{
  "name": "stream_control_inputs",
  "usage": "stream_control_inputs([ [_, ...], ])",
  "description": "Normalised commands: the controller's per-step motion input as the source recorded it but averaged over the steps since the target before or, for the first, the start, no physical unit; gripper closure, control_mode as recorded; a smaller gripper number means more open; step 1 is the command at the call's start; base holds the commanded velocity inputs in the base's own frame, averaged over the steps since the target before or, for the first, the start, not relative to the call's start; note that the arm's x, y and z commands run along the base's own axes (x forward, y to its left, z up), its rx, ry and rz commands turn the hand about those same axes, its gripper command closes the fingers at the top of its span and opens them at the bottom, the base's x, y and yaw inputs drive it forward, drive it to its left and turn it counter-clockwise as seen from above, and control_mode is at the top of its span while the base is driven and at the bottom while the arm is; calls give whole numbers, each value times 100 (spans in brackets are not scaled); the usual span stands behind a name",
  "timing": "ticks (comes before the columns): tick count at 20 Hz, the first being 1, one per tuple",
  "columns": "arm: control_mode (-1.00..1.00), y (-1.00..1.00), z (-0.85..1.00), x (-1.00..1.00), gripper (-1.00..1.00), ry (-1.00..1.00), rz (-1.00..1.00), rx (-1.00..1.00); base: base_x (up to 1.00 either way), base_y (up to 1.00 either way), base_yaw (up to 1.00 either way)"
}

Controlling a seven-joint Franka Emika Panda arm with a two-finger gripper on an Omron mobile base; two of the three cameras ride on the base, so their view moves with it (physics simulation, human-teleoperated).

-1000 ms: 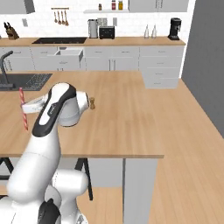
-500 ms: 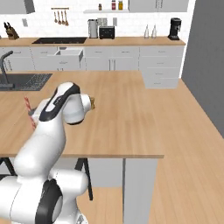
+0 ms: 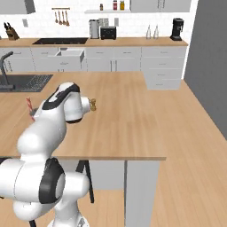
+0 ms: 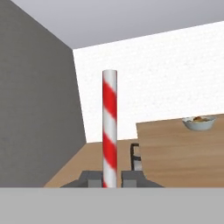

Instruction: Take a straw from the drawer in front and place it inside the glass cup on the dining counter.

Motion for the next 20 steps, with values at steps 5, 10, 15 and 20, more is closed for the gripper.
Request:
stream_control_inputs([
  [5,-100,3,-38,23,100,-1,0,0,0,0,0],
  [10,-100,0,-19,16,100,-2,0,0,0,0,0],
  [15,-100,7,0,20,100,-3,0,0,0,0,0],
  [20,-100,0,-8,25,100,-2,0,0,0,0,0],
])
